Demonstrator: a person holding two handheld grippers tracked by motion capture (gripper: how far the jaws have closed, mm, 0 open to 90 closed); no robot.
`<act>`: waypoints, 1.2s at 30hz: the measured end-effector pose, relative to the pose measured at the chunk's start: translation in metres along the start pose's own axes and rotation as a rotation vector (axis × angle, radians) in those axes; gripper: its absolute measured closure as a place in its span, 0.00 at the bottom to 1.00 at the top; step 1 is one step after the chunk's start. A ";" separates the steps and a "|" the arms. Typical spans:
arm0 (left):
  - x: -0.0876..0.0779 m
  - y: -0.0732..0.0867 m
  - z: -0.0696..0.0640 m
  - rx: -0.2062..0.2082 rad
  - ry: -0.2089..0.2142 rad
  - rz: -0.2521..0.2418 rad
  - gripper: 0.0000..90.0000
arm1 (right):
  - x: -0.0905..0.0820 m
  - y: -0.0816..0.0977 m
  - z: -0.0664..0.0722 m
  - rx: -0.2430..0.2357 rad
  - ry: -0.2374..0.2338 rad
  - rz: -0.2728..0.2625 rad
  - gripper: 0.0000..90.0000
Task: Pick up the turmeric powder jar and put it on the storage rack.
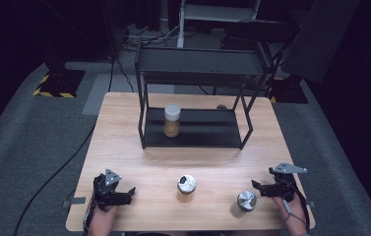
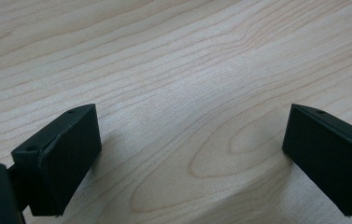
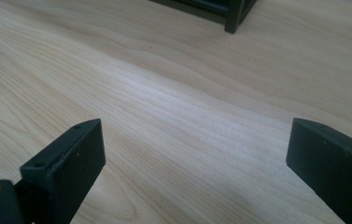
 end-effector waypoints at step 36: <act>0.001 0.000 0.001 0.002 0.008 0.005 0.02 | -0.061 -0.064 0.016 -0.012 -0.038 -0.079 0.05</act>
Point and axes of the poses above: each handheld gripper's, and its own axes: x roughly forward along the jaws, y roughly out of its underside, z roughly to its left, the point moved 5 cm from there along x, roughly forward along the jaws, and after that the axes turned 15 degrees about y, right-handed, at the moved point
